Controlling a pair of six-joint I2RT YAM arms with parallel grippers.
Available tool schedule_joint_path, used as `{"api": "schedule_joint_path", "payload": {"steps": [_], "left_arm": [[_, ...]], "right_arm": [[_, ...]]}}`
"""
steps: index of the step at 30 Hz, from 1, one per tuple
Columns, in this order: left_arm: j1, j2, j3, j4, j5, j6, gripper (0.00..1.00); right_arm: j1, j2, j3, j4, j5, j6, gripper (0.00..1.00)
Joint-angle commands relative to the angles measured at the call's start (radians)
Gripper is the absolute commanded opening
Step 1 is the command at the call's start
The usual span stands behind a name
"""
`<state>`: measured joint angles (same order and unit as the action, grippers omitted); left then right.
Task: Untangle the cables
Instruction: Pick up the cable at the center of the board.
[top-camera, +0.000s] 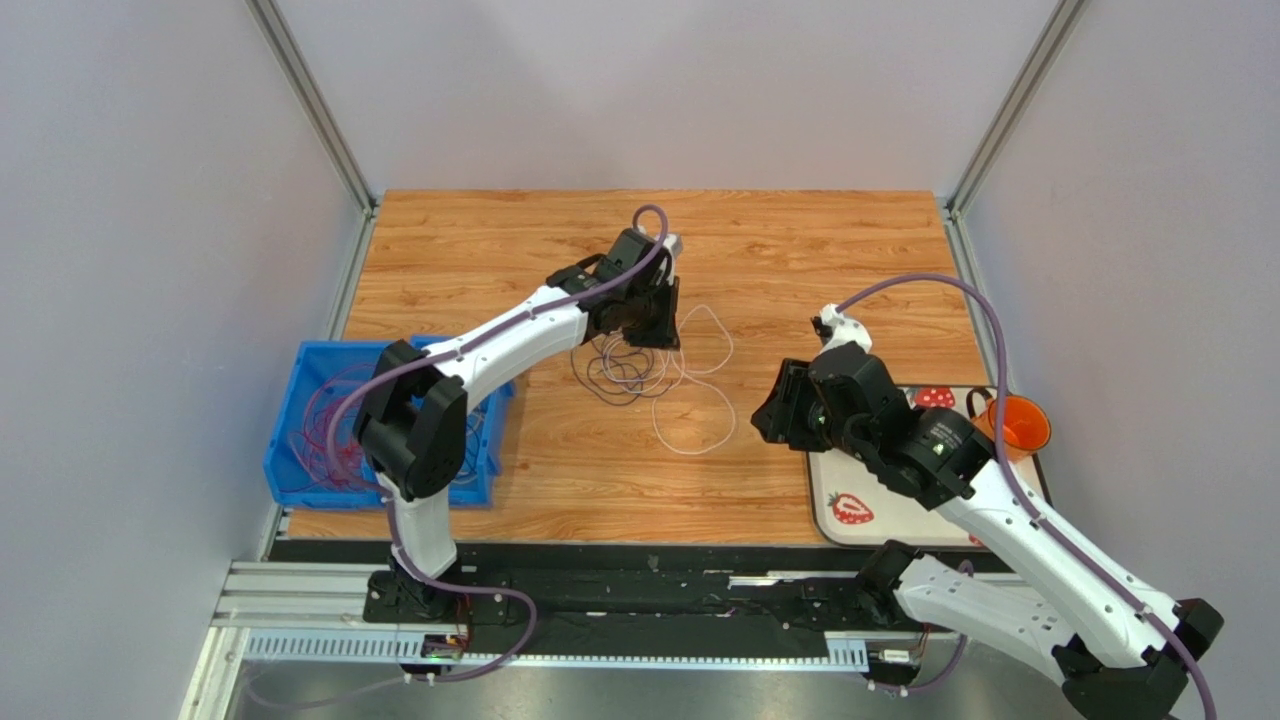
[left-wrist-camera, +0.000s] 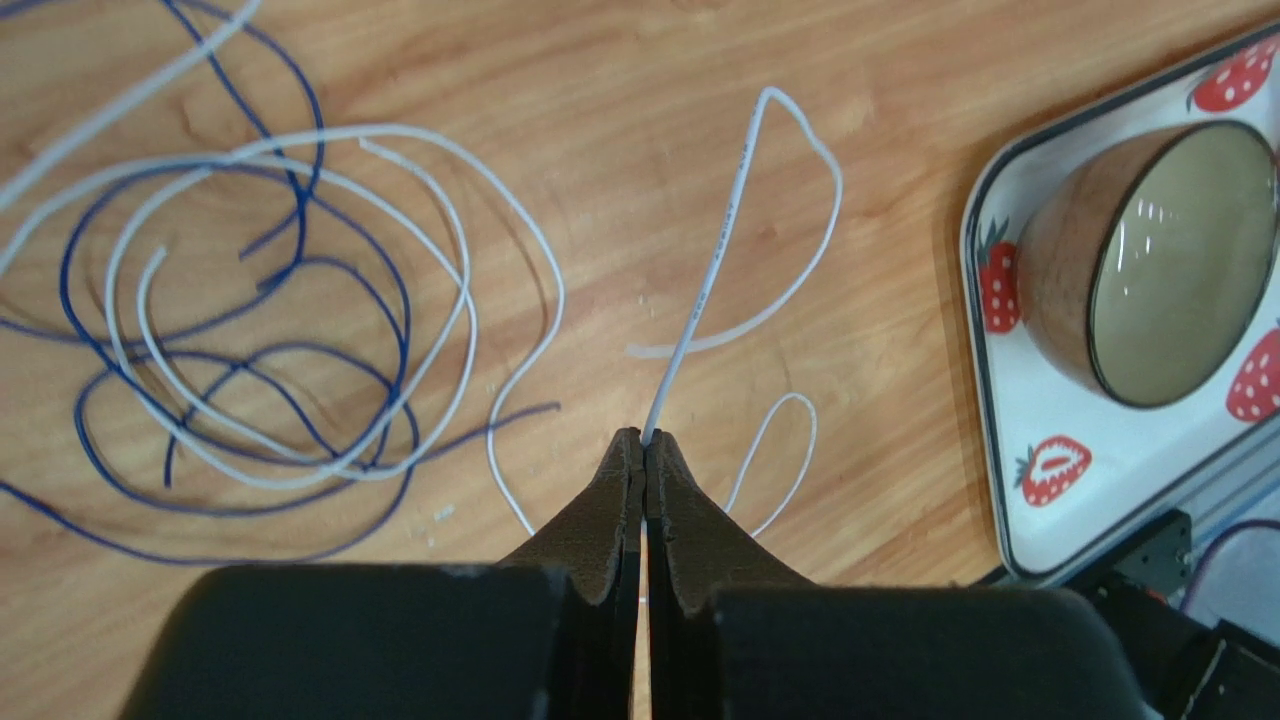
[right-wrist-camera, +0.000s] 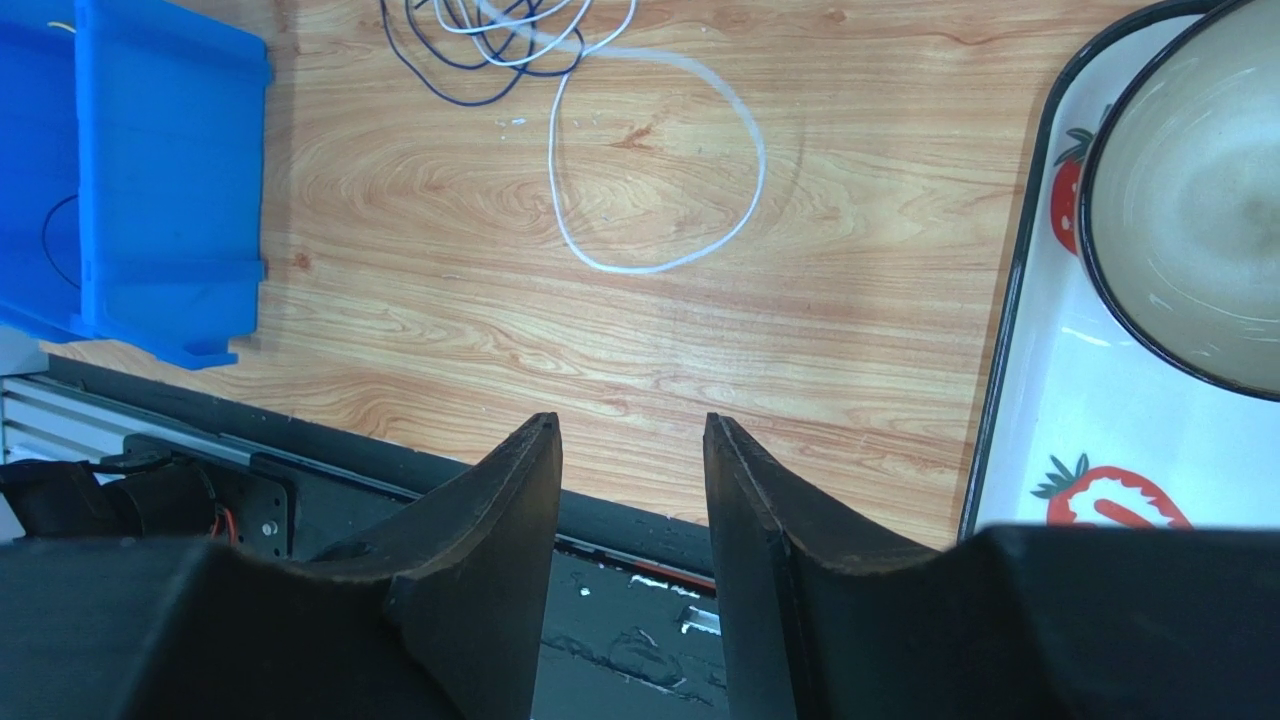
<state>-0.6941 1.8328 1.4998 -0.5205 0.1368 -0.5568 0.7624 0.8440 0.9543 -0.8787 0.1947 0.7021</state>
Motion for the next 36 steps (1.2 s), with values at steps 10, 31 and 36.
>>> {"api": "schedule_joint_path", "payload": {"steps": [10, 31, 36], "left_arm": [[0.016, 0.325, 0.235, 0.042, -0.052, 0.113, 0.0], [0.013, 0.316, 0.244, 0.025, -0.078, 0.1, 0.37], [0.008, 0.307, 0.25, 0.027, -0.078, 0.083, 0.38]], "right_arm": [[-0.009, 0.072, 0.0, 0.049, 0.022, -0.041, 0.43], [-0.018, 0.081, -0.015, 0.073, -0.005, -0.055, 0.43], [-0.018, 0.069, -0.022, 0.072, -0.006, -0.055, 0.43]]}}
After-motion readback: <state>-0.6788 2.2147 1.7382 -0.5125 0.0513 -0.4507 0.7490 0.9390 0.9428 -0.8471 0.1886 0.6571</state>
